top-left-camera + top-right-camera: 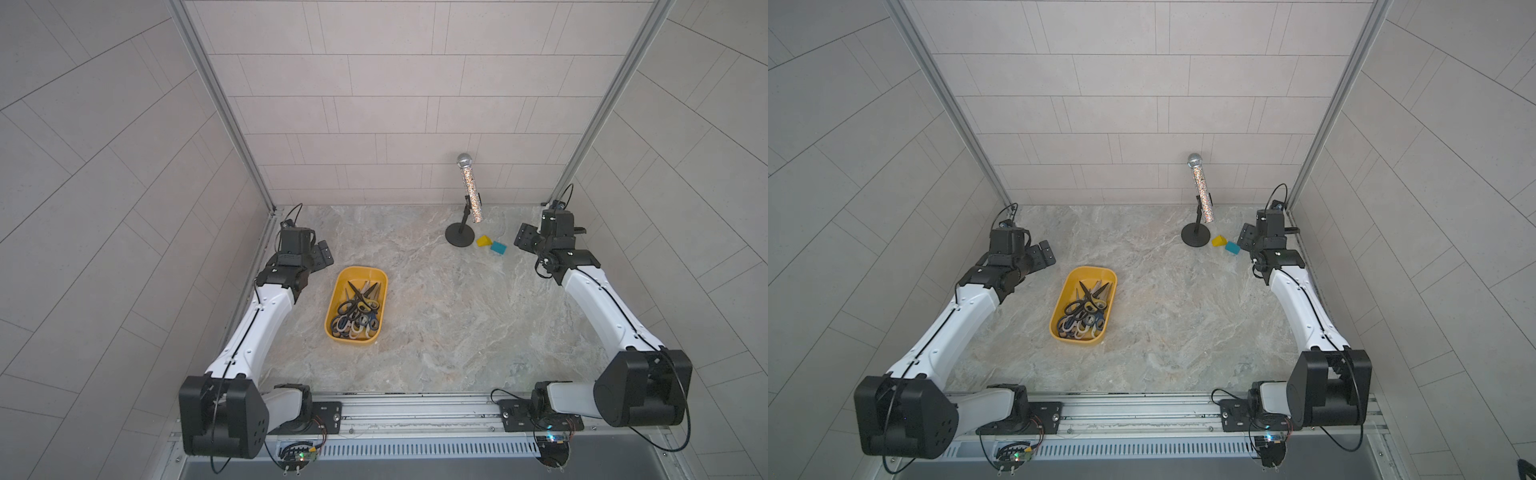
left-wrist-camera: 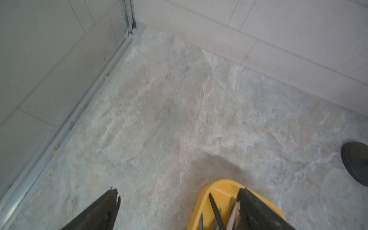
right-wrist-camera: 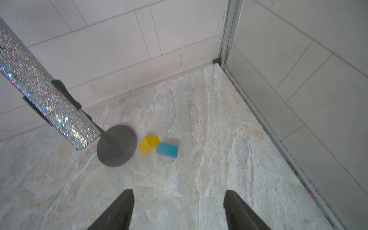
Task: Take the scissors out of the storage box
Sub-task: Pick up the scissors from the storage box.
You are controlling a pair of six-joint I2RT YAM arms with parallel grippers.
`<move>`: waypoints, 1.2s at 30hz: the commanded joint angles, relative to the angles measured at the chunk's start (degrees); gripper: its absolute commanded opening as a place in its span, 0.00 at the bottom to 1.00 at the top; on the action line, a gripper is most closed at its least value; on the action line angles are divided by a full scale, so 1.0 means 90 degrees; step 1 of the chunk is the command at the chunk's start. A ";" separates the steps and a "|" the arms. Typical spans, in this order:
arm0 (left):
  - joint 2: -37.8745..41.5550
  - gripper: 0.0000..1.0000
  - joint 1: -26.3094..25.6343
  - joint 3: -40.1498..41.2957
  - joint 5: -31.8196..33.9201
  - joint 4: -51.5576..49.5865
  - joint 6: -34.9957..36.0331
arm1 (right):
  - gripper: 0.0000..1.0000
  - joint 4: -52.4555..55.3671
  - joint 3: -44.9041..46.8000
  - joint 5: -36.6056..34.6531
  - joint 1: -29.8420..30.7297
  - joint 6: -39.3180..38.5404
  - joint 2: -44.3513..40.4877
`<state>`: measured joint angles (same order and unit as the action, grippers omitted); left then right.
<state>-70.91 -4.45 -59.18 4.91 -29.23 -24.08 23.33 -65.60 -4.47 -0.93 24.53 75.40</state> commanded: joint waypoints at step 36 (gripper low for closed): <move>-0.1991 0.40 -0.2150 -0.0983 -0.1113 -0.3042 -0.2187 | 0.47 0.2861 0.1194 0.0072 0.3494 0.1401 -0.0251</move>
<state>-87.18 -23.33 -66.54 -6.74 -57.01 -42.04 49.06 -55.42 -2.24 30.24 36.73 74.78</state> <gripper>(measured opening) 0.400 0.466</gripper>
